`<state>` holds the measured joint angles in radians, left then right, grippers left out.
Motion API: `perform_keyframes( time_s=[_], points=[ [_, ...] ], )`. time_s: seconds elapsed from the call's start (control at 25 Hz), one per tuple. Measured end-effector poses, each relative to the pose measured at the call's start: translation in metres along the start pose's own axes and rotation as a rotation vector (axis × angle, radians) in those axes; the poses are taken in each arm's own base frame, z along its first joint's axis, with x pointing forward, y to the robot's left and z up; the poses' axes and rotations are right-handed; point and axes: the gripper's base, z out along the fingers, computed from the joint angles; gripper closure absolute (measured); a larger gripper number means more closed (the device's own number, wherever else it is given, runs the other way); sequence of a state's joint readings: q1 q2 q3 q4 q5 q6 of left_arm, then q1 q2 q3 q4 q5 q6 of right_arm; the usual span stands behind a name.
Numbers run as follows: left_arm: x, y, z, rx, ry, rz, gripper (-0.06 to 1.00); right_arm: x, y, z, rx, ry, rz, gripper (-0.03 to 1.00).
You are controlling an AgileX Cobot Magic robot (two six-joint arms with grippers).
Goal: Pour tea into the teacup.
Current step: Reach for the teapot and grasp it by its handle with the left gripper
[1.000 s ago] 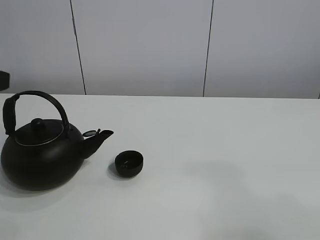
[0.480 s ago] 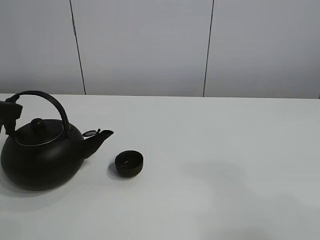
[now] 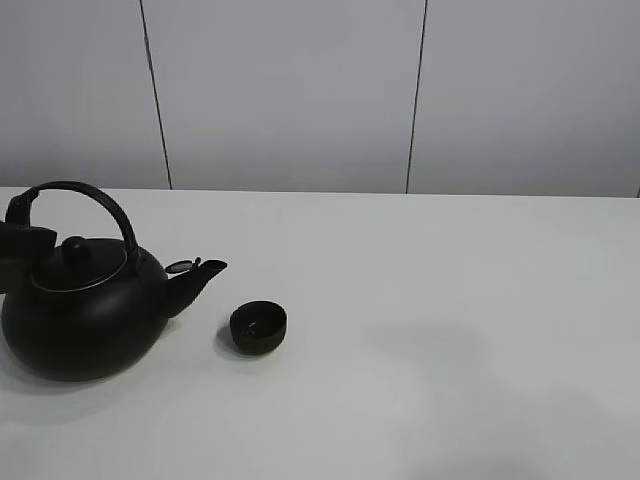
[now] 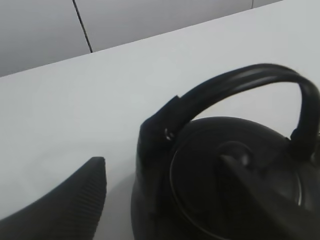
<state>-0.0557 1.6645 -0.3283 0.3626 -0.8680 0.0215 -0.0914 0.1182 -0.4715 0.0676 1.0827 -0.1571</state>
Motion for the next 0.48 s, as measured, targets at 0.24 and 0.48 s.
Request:
perform_keyframes(
  time_s=[0.24, 0.48],
  points=[
    [0.0041, 0.0061, 0.0057, -0.068, -0.028, -0.015, 0.53, 0.0, 0.0, 0.0, 0.0, 0.0, 0.0, 0.49],
    [0.0039, 0.0067, 0.0064, -0.072, -0.031, 0.01, 0.66, 0.0, 0.0, 0.0, 0.0, 0.0, 0.0, 0.49]
  ],
)
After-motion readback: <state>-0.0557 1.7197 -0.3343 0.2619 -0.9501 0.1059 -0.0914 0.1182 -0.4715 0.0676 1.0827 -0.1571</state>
